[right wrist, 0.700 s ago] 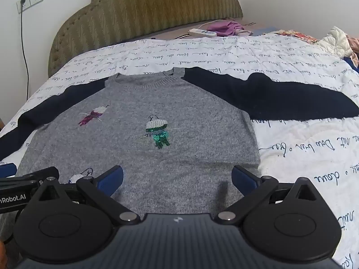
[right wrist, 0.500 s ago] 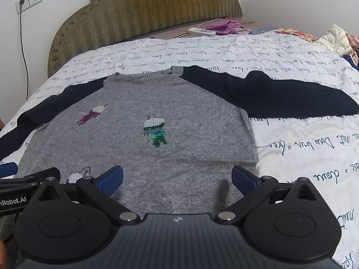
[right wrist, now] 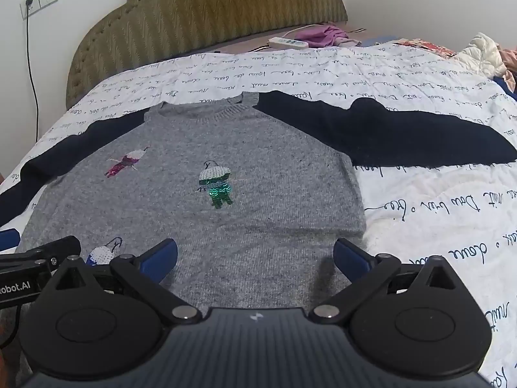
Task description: Fold small clothes
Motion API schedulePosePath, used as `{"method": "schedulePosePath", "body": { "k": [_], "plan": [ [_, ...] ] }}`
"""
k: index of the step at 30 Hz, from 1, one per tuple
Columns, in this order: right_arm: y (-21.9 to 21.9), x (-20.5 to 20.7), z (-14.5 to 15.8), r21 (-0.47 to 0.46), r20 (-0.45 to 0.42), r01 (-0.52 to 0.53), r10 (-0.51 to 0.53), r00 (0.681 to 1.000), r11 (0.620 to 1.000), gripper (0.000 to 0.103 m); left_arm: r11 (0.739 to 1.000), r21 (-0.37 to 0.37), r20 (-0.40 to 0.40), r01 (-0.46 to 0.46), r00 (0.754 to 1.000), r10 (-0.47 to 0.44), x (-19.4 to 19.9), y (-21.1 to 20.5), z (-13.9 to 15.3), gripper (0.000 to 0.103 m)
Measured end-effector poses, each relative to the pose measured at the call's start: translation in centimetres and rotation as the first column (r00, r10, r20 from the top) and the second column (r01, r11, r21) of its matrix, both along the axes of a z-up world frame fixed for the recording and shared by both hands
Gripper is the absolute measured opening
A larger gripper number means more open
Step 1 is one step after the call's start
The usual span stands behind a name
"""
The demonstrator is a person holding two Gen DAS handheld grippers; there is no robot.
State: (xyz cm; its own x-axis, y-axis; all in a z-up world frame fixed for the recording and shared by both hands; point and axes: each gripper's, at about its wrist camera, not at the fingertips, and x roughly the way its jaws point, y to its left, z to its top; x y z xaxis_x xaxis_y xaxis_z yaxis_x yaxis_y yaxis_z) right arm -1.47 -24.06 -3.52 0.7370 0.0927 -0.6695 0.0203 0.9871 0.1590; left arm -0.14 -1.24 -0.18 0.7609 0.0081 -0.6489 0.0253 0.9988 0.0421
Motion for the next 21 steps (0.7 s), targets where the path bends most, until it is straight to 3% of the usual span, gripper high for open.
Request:
{"method": "schedulePosePath", "body": {
  "k": [13,21],
  "plan": [
    [-0.01,-0.04,0.16,0.002,0.008,-0.008,0.008,1.000,1.000,0.103,1.000,0.009,-0.007,-0.010,1.000,0.010,0.13,0.00,-0.20,0.103],
    [-0.20,-0.52,0.48,0.001,0.060,-0.029,0.029,0.998,1.000,0.103,1.000,0.014,-0.018,-0.025,1.000,0.025,0.29,-0.07,-0.39,0.103]
  ]
}}
